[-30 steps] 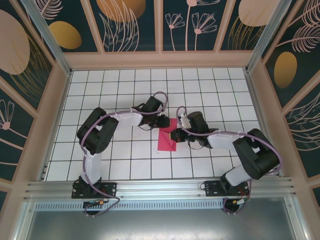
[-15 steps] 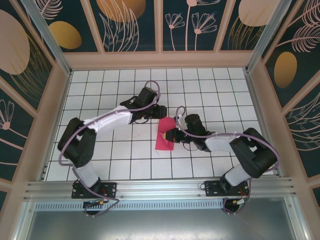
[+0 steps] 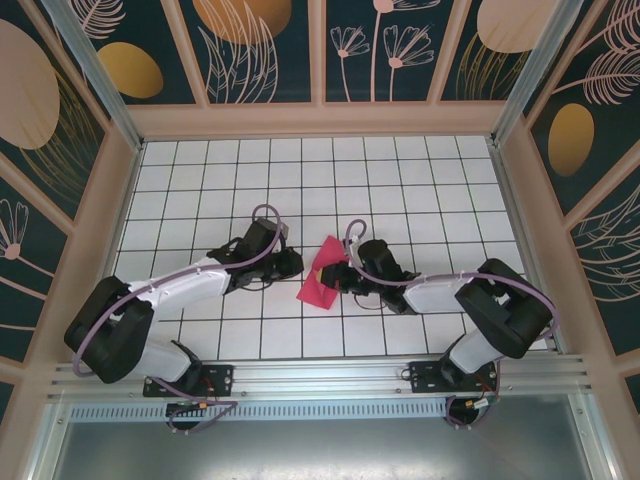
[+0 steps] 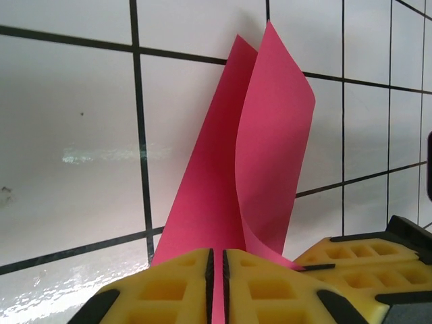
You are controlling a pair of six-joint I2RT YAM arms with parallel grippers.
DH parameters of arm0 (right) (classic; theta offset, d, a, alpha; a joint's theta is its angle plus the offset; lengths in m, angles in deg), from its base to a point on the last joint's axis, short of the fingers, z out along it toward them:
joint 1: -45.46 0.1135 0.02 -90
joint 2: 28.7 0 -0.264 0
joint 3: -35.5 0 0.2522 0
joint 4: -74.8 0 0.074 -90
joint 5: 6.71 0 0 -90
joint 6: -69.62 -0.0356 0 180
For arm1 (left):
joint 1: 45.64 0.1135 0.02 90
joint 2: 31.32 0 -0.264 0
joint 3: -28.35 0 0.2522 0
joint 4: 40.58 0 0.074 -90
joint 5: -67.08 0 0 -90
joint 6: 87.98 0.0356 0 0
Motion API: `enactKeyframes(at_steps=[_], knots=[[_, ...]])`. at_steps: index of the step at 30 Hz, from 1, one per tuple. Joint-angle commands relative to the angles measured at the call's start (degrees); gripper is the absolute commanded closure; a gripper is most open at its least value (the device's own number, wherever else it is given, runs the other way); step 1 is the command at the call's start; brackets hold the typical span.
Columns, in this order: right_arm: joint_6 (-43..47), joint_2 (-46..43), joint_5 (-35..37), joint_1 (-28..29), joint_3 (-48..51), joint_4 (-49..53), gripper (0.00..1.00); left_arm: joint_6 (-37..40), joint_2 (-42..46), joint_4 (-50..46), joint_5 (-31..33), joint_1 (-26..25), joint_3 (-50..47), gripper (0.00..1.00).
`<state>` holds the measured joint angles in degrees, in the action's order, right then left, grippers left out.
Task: Fold a paper plane with a square sheet of paper (pick it up from the middle)
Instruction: Fold the triangle a second time at the center of the table.
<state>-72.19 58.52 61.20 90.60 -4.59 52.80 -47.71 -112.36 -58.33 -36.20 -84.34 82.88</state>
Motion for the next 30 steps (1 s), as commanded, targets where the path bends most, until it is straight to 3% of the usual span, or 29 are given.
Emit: enactKeyframes(at_steps=[1,17,30], knots=[[-1.7,-1.9,4.3,-0.4,1.4,-1.6,1.0,-2.3,-0.9,4.2,-3.1,-0.6,-0.8,0.86],[2.4,1.5,2.5,-2.1,1.4,1.7,1.0,-0.6,-12.8,8.6,-6.0,-3.7,-1.0,0.9],[8.3,2.1,1.4,-4.3,-0.9,7.5,1.0,4.1,-16.8,3.1,-1.7,-3.9,-1.6,0.91]])
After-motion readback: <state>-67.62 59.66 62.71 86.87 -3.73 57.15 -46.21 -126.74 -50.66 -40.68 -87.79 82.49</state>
